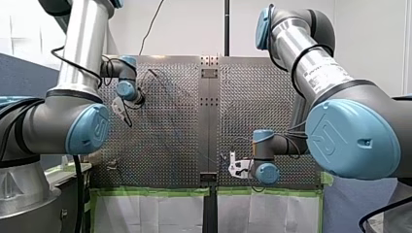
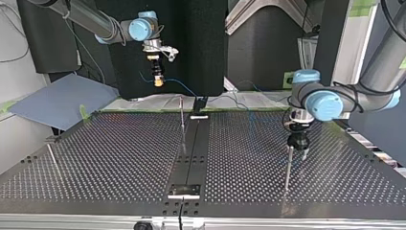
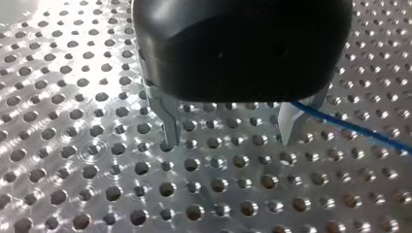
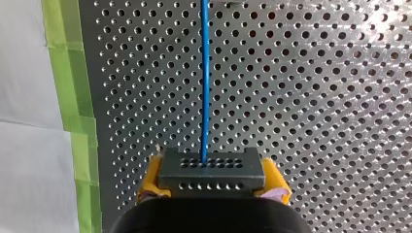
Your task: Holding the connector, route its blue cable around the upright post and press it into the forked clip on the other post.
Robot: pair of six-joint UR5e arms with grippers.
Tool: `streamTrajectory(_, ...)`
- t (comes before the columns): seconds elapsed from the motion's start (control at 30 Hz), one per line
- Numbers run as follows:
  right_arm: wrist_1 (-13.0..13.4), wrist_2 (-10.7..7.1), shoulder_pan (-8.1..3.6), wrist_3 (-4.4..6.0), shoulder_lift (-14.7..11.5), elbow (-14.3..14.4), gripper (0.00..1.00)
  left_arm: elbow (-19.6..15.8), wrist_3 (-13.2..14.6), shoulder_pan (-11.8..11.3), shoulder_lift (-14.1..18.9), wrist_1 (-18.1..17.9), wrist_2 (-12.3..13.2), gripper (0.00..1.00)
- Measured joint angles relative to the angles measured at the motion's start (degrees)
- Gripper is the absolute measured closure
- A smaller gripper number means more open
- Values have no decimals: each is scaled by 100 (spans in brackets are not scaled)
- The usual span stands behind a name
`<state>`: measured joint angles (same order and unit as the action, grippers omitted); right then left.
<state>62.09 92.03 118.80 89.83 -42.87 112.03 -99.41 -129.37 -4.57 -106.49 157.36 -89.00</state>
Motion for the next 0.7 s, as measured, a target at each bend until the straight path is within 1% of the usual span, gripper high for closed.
streamTrajectory(0.2, 5, -7, 12, 1, 1, 0, 100, -218, -269, -59, 138, -237, 220, 0)
streamTrajectory(0.3, 10, -8, 19, 1, 1, -1, 100, -260, -430, -81, 173, -375, 366, 0)
streamTrajectory(0.5, 8, -9, 28, -3, 1, -1, 100, -282, -753, -93, 185, -513, 612, 0)
streamTrajectory(0.57, 10, -9, 28, -4, 1, -1, 100, -305, -849, -98, 186, -553, 657, 0)
streamTrajectory(0.7, 14, -9, 31, -7, 1, -1, 100, -441, -1067, -114, 187, -713, 793, 0)
